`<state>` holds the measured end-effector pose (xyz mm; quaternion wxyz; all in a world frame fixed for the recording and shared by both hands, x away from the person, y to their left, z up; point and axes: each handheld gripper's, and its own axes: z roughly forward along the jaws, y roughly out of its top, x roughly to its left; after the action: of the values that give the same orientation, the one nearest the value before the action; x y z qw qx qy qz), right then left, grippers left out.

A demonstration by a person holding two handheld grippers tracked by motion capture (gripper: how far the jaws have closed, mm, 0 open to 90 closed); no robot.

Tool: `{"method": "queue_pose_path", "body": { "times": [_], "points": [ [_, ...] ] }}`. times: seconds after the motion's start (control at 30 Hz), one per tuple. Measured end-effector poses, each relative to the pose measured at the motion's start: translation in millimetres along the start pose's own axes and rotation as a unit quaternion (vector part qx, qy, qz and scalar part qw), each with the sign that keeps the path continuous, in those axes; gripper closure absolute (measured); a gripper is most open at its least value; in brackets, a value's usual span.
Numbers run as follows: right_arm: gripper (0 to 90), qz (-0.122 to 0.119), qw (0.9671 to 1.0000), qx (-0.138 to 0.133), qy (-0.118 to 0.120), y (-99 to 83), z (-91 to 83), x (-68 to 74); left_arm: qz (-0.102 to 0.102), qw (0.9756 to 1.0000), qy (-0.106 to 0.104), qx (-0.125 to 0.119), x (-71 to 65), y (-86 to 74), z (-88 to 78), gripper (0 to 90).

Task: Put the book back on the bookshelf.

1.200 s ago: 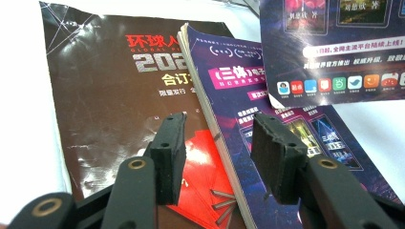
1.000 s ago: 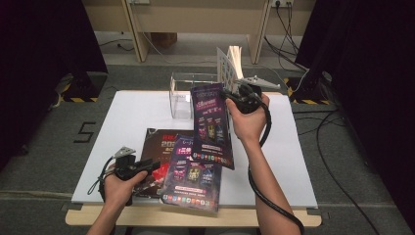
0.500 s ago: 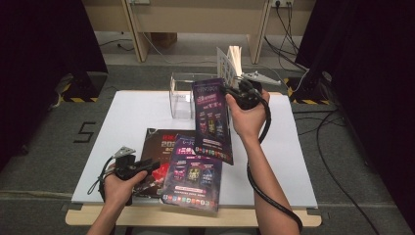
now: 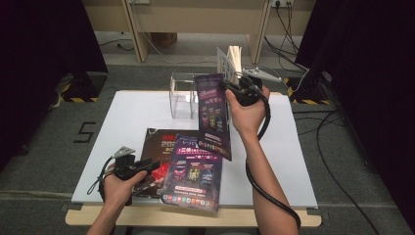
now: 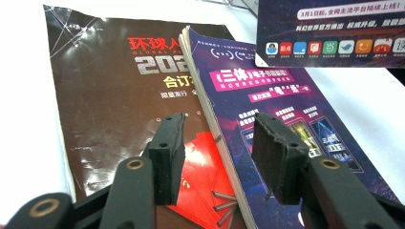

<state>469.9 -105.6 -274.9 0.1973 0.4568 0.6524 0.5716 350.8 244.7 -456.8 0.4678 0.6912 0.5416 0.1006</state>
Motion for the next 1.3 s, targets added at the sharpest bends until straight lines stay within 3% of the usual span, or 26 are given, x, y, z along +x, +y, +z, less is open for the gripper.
{"method": "queue_pose_path", "body": {
  "times": [1.3],
  "points": [
    [84.7,-0.008,0.9998,-0.016,-0.006,17.1,13.5,3.6,0.002,1.0,0.003,0.0,1.3,-1.5,-0.2,53.8]
  ]
}}
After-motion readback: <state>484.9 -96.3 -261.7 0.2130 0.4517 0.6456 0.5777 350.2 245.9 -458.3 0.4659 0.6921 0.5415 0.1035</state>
